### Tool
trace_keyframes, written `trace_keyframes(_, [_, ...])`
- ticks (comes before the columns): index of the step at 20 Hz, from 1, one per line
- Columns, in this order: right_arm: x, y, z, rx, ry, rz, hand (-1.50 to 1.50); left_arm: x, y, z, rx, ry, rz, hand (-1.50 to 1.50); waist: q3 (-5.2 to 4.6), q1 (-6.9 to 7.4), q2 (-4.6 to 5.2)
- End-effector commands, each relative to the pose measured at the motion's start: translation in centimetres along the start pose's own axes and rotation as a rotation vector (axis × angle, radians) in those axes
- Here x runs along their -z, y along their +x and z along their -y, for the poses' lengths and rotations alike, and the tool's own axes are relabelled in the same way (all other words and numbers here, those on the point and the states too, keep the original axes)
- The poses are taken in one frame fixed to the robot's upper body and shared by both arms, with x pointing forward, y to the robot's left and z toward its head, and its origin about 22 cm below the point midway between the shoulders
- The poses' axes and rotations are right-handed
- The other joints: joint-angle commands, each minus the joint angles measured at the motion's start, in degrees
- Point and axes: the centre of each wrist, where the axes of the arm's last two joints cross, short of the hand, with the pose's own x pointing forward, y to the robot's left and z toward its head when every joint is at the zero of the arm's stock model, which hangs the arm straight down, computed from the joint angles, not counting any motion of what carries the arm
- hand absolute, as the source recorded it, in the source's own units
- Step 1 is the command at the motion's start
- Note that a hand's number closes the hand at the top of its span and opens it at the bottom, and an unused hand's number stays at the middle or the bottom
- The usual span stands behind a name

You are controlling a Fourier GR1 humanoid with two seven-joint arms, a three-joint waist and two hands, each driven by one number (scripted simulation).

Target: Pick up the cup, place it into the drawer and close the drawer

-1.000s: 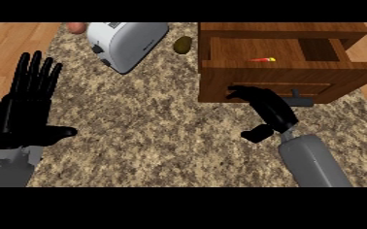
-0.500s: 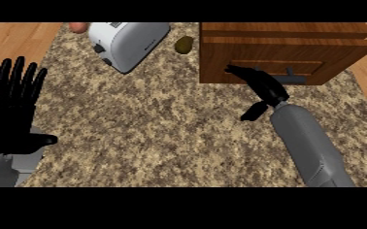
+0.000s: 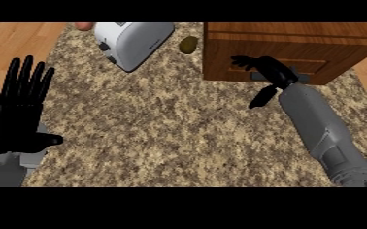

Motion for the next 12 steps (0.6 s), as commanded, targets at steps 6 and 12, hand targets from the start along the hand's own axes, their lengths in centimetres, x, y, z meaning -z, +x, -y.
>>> trace_keyframes(6, [-1.5,-2.0,6.0,0.017,-0.039,-0.11,-1.5,-0.2,-1.0,0.3,-0.005,-0.055,-0.016,-1.5,0.37,1.94,1.97])
trace_keyframes(12, [-0.1,-0.7,6.2,0.012,-0.048,-0.107,-1.5,0.0,-1.3,-0.2,0.028,-0.025,-0.009,-1.5,0.31,2.29,1.99])
